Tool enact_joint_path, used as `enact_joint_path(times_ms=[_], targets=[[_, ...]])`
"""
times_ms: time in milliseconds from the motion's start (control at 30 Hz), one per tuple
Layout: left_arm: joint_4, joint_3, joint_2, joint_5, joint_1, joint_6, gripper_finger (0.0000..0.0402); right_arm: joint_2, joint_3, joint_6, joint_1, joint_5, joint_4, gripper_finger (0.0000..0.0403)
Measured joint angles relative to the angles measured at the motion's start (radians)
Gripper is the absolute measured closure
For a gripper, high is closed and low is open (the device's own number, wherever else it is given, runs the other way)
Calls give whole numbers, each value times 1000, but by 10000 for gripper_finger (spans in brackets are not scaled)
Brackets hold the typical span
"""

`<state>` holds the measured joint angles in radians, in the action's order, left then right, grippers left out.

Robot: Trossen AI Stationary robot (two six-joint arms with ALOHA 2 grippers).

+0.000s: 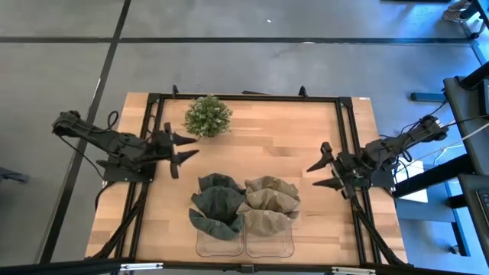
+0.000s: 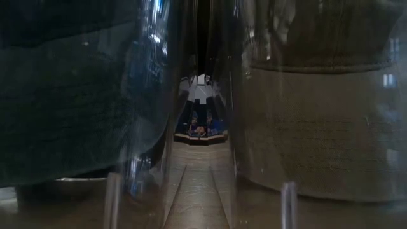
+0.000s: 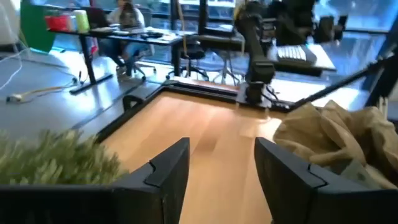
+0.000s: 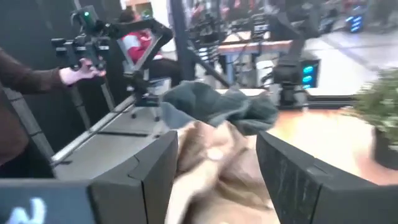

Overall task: Pick & Place hat
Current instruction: Return to Home Position

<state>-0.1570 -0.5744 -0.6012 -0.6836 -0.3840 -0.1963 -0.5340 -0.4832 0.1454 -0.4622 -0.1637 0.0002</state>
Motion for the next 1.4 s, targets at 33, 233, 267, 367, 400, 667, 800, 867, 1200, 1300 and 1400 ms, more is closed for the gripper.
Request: enact_joint_path(times_ms=[33,233,267,367,400,667,800,867,1200,1300,1400], targets=[[16,34,32,-2,0,-10,226,20,28,-12,1,-30,19,184],[124,205,243,105,2,-53,224,194,191,38,19,-92,95,184],[143,231,274,110,1,-53,225,223,217,42,18,-90,112,184],[151,293,364,79,2,-45,228,303,286,62,23,-99,119,184],[152,309,392,78,2,-44,228,328,309,62,26,-102,124,184],[158,396,563,234,19,35,224,507,392,4,45,-89,125,184],[152,440,601,285,65,37,227,533,387,-44,60,-80,112,184],[151,447,600,329,93,30,228,533,386,-40,69,-70,100,184],[219,533,601,545,262,-42,225,533,392,-15,84,-18,85,184],[260,562,601,580,306,-45,227,533,392,-17,84,-18,85,184],[266,566,601,606,343,-50,227,533,392,-23,84,-29,83,184]])
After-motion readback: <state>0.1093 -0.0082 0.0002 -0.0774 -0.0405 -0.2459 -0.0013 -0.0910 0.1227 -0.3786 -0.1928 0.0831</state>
